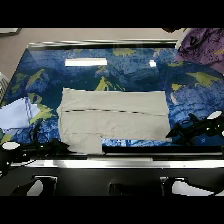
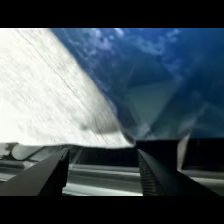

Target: Fold the clothes and pants, and hang the long-sleeved shirts on hangers.

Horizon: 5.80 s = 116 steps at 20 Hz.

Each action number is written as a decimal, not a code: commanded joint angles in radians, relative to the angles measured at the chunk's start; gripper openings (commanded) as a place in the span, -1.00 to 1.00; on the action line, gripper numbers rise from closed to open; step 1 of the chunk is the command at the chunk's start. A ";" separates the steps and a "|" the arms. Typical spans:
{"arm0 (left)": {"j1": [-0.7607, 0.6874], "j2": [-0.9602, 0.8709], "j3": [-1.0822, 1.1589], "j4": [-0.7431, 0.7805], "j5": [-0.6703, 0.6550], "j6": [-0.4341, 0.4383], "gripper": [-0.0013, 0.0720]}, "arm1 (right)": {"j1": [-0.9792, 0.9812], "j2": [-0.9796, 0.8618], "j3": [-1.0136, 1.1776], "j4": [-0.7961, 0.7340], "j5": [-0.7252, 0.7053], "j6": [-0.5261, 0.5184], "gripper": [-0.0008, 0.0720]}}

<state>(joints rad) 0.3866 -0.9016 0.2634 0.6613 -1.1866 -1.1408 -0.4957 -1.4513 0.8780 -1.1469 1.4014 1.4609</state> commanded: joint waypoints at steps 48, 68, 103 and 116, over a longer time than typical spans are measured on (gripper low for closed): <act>-0.220 -0.790 1.225 0.157 0.010 -0.416 -0.93 | 0.296 -0.111 0.507 -0.164 -0.352 0.061 -0.89; -0.274 -1.106 1.526 0.113 0.127 -0.487 0.54 | 0.265 -0.304 0.637 -0.019 -0.356 0.144 0.12; -0.879 -1.126 1.598 0.134 0.323 -0.783 -0.93 | 0.139 -0.199 0.920 0.016 0.153 0.191 -0.89; -1.159 -1.396 1.777 -0.142 0.539 -0.969 -0.93 | 0.139 0.003 0.920 0.048 0.151 0.294 -0.89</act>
<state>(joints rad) -0.7395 -2.2688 2.0209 0.5404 -0.7048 -2.0472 -0.3580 -1.4811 1.7969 -1.1179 1.5551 1.7329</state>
